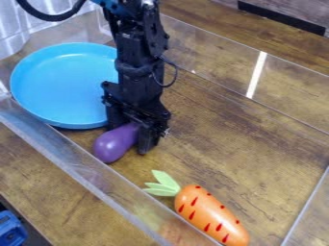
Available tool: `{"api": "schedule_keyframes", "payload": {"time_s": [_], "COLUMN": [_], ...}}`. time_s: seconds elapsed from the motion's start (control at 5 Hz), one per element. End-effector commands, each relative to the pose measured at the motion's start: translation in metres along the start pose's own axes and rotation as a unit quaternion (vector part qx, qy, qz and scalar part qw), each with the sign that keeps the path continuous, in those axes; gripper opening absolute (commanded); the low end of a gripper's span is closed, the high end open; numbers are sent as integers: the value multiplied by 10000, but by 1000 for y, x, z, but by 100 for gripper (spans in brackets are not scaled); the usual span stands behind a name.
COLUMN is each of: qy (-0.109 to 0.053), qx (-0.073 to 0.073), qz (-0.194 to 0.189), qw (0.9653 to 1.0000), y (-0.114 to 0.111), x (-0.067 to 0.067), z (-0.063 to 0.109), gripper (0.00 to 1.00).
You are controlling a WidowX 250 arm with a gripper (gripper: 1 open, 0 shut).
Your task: Remove the purple eggplant from the blue tray and put it on the table
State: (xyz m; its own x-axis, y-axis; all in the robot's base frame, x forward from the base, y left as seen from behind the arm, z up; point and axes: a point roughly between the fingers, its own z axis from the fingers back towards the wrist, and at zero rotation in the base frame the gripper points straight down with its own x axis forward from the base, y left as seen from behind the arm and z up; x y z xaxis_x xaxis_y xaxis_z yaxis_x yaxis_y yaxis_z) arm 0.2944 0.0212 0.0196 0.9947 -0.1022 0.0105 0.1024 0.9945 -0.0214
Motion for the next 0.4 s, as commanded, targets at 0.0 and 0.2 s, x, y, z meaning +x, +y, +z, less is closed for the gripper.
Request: {"api": "schedule_keyframes", "payload": {"time_s": [0.0, 0.2], "qy": [-218, -236], "qx": [22, 25], "qz": [-296, -421], "qw": [9993, 9988], "y": [-6, -7], "x": [0, -1], "z": [12, 11], "gripper": [0, 0]}}
